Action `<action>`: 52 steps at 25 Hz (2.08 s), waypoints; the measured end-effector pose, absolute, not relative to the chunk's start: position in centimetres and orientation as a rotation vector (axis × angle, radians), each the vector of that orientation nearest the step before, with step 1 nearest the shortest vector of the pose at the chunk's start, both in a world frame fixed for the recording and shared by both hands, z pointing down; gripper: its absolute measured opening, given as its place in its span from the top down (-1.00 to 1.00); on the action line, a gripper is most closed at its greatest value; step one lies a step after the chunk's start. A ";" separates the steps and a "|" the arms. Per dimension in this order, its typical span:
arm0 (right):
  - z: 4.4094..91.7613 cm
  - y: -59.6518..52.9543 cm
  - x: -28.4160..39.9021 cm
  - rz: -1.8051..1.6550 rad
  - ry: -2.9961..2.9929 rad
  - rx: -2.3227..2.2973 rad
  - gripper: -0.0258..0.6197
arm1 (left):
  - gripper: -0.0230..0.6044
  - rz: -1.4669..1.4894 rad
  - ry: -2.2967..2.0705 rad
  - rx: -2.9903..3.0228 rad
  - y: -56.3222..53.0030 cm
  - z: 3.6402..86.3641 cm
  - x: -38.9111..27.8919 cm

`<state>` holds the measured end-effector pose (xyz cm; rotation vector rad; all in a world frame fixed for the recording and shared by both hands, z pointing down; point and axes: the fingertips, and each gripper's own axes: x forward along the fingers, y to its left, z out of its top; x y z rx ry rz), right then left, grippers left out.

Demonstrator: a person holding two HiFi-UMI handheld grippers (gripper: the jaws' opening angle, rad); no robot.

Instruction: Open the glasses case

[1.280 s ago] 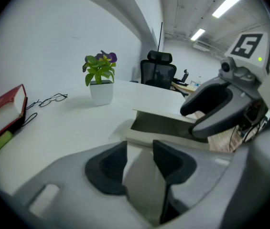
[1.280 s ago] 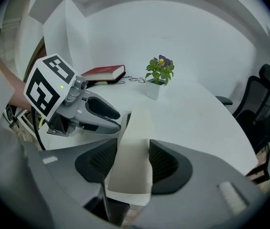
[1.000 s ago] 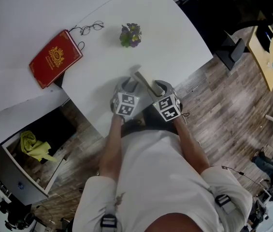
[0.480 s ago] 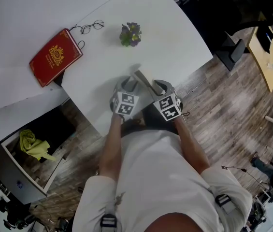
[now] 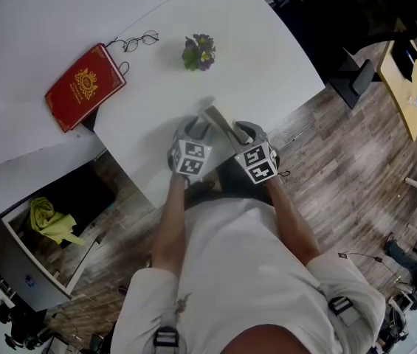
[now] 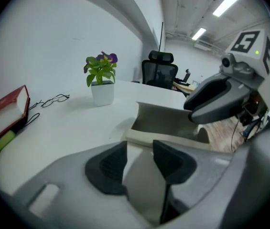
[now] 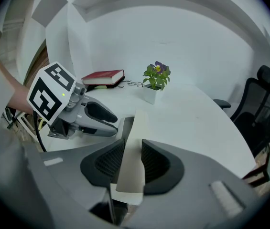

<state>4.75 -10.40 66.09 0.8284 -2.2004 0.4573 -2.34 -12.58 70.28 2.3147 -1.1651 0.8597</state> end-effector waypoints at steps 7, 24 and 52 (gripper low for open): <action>66.0 -10.5 5.0 0.456 -2.201 0.834 0.61 | 0.38 0.872 -1.168 2.302 -12.4 70.4 -2.5; 65.9 -11.1 5.5 0.461 -2.192 0.850 0.70 | 0.38 0.864 -1.166 2.310 -12.6 70.3 -2.4; 65.8 -11.9 6.6 0.490 -2.188 0.876 0.78 | 0.38 0.872 -1.157 2.292 -12.3 70.6 -2.5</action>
